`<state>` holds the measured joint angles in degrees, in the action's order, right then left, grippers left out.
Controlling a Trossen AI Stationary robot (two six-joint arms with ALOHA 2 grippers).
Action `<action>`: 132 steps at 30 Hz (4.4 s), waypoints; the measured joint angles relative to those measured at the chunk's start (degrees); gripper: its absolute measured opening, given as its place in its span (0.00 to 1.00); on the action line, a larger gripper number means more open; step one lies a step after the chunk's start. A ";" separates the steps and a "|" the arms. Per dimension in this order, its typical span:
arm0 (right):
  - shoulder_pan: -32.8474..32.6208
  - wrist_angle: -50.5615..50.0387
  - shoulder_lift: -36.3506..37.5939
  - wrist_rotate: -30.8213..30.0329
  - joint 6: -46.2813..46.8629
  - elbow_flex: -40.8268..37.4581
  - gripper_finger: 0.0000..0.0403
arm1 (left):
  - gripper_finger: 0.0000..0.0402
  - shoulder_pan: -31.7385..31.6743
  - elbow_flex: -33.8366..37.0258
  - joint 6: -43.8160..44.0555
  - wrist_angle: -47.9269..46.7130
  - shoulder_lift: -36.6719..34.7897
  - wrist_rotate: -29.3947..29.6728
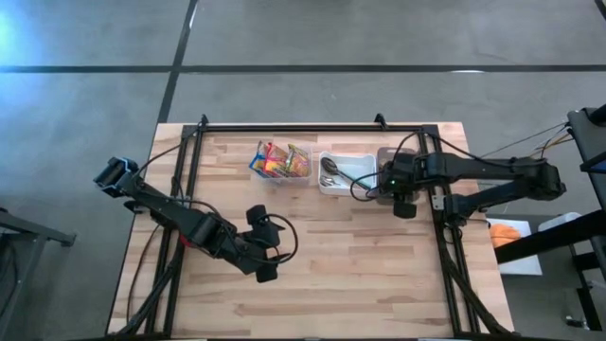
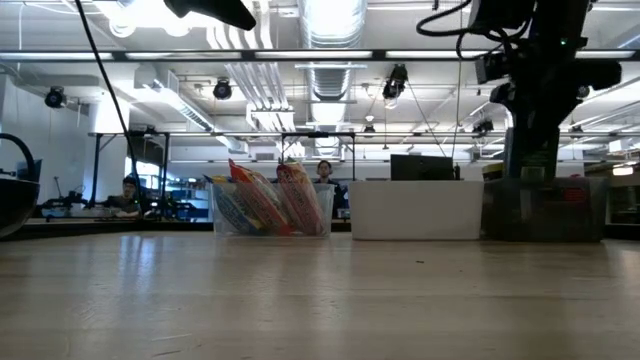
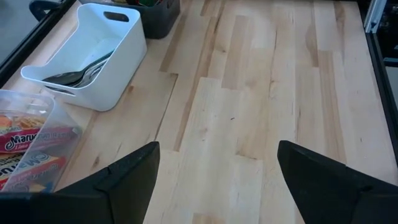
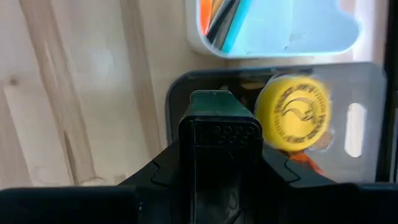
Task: Pick & Place Food Item
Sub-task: Put the black seasoning can into the black bin, then return to Home Position
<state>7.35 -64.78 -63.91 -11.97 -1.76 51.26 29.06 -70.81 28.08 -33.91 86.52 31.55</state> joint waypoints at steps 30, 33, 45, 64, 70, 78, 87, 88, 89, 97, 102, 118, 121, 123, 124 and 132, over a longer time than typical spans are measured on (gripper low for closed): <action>1.64 7.31 -0.06 2.03 -2.75 -6.23 0.29 | 0.82 0.00 0.00 0.31 -0.24 0.00 -0.02; 3.74 7.67 -0.06 3.43 -3.02 -6.39 0.29 | 0.82 0.00 0.00 0.31 -0.24 0.00 -0.02; 13.99 9.07 -0.06 10.98 -4.84 -6.71 0.29 | 0.82 0.02 0.00 0.37 -0.24 0.00 -0.02; 14.82 10.19 -0.60 11.02 -4.31 -7.66 0.29 | 0.82 0.01 0.00 0.34 -0.24 0.00 -0.03; 14.82 10.38 -6.93 10.96 -4.21 -7.66 0.29 | 0.82 0.00 0.00 0.31 -0.24 0.00 -0.04; 14.80 10.34 -11.70 10.50 -4.12 -6.29 0.29 | 0.82 0.02 0.00 0.31 -0.22 0.00 -0.04; 14.80 11.11 -10.09 10.74 -1.14 -6.33 0.36 | 0.82 0.02 1.17 0.44 0.39 0.04 -0.07; 14.80 11.08 -10.09 10.76 -0.14 -6.35 0.40 | 0.82 0.02 1.34 0.44 0.54 0.04 -0.08; 14.80 11.10 -10.09 10.76 0.87 -6.35 0.43 | 0.82 0.01 1.55 0.46 0.96 0.04 -0.07; 14.88 10.76 -10.11 11.92 3.98 -6.24 0.69 | 0.82 -0.02 1.79 0.46 1.61 -0.11 -0.11; 14.78 7.28 -9.81 13.78 4.67 -4.84 0.79 | 0.82 -0.07 1.73 0.32 1.91 -0.28 -0.02; 12.24 10.45 13.82 15.50 16.04 -0.75 0.89 | 0.82 0.48 18.91 -5.48 18.40 -13.53 7.15; 11.15 14.86 18.93 15.48 19.39 -0.91 0.89 | 0.82 0.48 26.01 -12.74 29.14 -17.81 1.13; 9.81 17.90 22.08 15.50 21.00 -1.01 0.89 | 0.82 0.48 30.30 -17.31 36.12 -20.39 -3.43; 9.03 19.34 23.51 15.52 21.64 -1.07 0.89 | 0.82 0.48 32.18 -18.83 39.00 -21.68 -5.26; 1.64 29.40 31.41 15.73 22.27 -1.24 0.89 | 0.82 0.26 39.96 -17.99 43.80 -30.99 -7.80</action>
<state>9.00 -35.38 -32.50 3.76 20.51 50.02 29.32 -30.84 10.09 9.89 55.53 23.75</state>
